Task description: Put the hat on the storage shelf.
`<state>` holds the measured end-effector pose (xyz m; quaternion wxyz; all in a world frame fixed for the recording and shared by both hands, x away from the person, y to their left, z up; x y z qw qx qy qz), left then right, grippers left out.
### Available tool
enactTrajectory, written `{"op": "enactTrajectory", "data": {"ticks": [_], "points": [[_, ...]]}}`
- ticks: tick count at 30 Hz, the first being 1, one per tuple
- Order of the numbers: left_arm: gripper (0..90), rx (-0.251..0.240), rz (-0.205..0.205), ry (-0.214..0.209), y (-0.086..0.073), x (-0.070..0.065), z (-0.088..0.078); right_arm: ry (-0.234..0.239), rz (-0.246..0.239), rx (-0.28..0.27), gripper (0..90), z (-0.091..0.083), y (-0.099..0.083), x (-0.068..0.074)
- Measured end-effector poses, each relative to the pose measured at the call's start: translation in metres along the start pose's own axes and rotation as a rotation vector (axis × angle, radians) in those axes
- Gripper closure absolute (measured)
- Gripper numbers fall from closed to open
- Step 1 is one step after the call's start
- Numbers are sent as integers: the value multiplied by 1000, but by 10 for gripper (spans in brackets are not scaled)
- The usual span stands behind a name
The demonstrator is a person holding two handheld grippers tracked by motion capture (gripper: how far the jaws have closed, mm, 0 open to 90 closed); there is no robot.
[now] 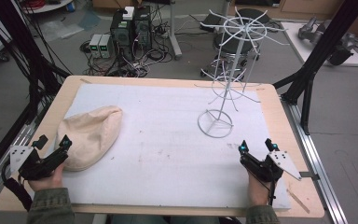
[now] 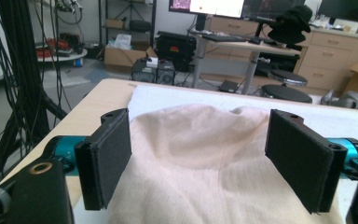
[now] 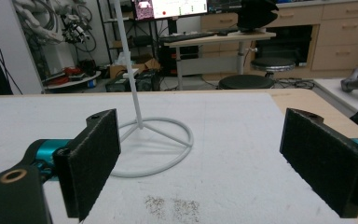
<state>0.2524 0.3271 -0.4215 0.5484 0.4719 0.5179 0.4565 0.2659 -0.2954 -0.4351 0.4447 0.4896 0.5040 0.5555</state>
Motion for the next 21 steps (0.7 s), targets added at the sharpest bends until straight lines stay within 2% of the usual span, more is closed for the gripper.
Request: {"op": "enactTrajectory", "data": {"ticks": [1, 12, 21], "points": [[227, 0, -3, 1, 0, 0, 0, -1, 15, 8, 113, 0, 0, 1], [227, -7, -1, 4, 0, 0, -2, -4, 3, 2, 113, -1, 0, 0], [226, 5, -3, -5, -1, 1, 0, 1, 23, 13, 113, 0, -1, -1]]}}
Point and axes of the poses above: each handheld gripper's, and its own axes: z roughly forward along the jaws, y roughly out of its top, x roughly to its left, the point moved 1 cm from there along z, roughly forward along the jaws, and after that the axes turned 7 degrees about -x, right-handed, at the moved point
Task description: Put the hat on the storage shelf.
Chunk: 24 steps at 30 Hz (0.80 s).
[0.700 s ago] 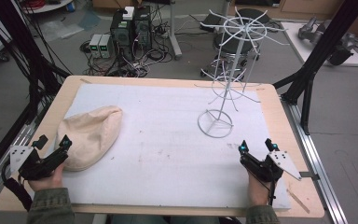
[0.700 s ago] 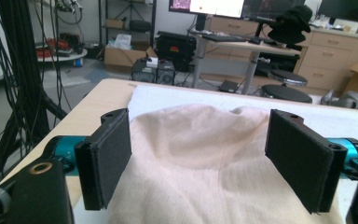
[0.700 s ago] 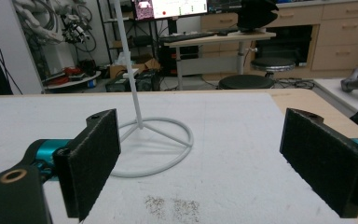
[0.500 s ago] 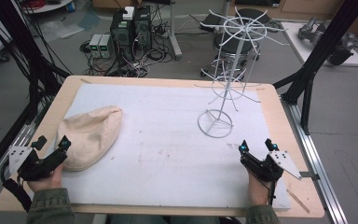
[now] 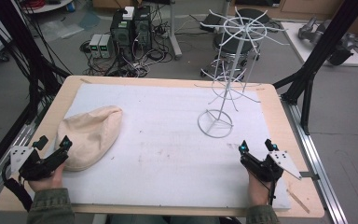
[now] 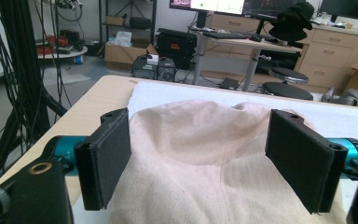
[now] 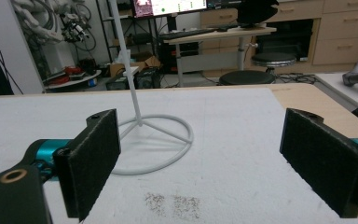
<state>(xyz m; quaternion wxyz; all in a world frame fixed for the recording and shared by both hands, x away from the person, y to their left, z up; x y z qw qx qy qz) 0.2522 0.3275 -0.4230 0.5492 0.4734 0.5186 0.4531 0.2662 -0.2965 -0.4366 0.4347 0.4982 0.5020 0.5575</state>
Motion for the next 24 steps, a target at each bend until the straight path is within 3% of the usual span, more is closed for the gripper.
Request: {"op": "enactTrajectory", "data": {"ticks": [8, 16, 24], "points": [[226, -11, -1, -6, 3, 0, 0, 6, 2, 11, 113, 1, -1, 0], [226, -20, 39, -44, 15, -6, 4, 10, -9, 21, 113, 3, -2, 1], [235, -6, 32, -101, 25, -12, 10, 13, -11, 27, 113, 4, -3, 1]]}}
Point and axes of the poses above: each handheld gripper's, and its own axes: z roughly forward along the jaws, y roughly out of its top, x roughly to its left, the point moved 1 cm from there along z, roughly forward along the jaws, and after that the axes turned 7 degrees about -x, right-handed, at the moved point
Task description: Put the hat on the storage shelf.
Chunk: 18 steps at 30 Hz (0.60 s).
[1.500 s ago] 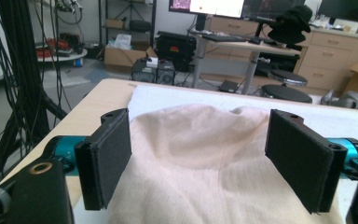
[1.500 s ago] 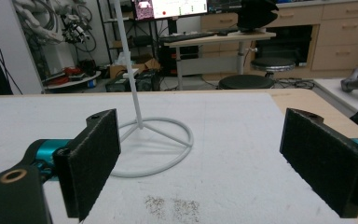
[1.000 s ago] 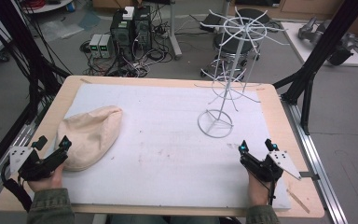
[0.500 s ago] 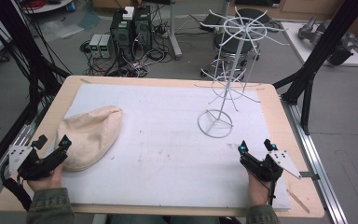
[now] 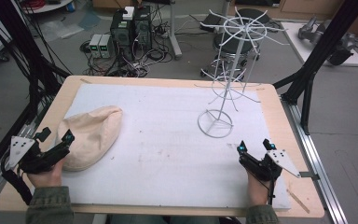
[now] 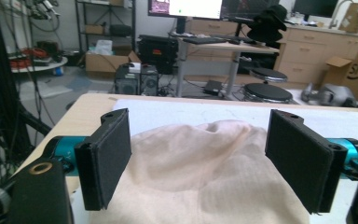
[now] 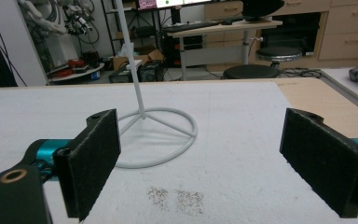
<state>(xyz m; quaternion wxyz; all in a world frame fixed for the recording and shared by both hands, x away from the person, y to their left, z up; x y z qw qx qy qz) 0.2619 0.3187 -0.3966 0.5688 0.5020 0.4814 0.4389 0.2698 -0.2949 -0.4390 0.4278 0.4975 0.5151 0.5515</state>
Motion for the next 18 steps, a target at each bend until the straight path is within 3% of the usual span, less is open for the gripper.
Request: {"op": "enactTrajectory", "data": {"ticks": [6, 14, 18], "points": [[236, 26, 21, -49, 7, -6, 6, 1, -5, 0, 113, 0, 0, 0], [236, 97, 38, -133, 13, -10, 16, 5, -8, 5, 113, 0, 0, 1], [235, 120, 35, -154, 12, -11, 22, 5, -6, 12, 113, 2, -1, 0]]}}
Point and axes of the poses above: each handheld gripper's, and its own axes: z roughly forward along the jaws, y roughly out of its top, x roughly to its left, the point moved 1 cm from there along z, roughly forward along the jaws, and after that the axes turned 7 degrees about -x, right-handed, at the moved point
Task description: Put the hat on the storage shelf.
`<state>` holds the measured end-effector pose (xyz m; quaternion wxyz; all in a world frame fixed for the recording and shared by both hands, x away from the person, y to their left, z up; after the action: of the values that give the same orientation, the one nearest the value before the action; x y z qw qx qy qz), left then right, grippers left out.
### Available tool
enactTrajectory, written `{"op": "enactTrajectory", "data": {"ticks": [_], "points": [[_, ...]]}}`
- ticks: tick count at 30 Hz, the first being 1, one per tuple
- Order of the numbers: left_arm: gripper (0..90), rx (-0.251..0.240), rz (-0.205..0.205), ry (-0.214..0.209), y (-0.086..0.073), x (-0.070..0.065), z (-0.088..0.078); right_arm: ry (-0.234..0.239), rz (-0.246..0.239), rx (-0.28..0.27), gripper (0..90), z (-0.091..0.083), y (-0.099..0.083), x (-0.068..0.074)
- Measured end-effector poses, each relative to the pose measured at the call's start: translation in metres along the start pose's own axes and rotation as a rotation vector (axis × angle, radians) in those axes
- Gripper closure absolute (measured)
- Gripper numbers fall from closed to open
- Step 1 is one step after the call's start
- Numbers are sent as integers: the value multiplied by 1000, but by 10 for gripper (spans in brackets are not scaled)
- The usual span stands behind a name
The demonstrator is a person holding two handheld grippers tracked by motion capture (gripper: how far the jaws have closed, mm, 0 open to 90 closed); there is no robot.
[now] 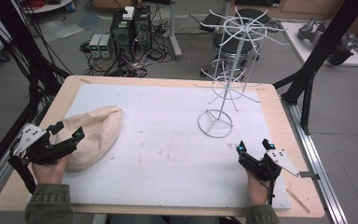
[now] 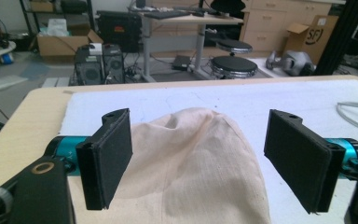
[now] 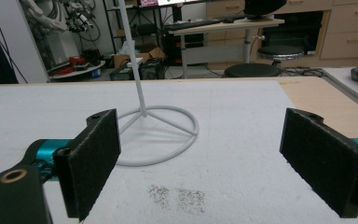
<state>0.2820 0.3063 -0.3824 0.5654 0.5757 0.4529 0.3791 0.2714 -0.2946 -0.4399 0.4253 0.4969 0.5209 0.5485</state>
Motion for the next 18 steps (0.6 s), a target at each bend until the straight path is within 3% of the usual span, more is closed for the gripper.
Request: {"op": "enactTrajectory", "data": {"ticks": [9, 13, 18], "points": [[223, 51, -3, -20, -2, 2, 10, 7, -4, 2, 114, 1, 0, 0], [230, 96, 16, -35, -3, 4, 16, 9, -16, 7, 113, 1, 0, 0], [246, 163, 6, -88, -5, 5, 22, 8, -18, 8, 113, 2, 0, 0]]}}
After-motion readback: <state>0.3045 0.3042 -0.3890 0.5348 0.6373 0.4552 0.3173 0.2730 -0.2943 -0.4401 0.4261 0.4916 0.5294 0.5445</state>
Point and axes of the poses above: each handheld gripper's, and its own axes: z roughly forward along the jaws, y roughly out of its top, x roughly to its left, the point moved 1 cm from there along z, roughly forward along the jaws, and after that the axes turned 7 degrees about -x, right-handed, at the moved point
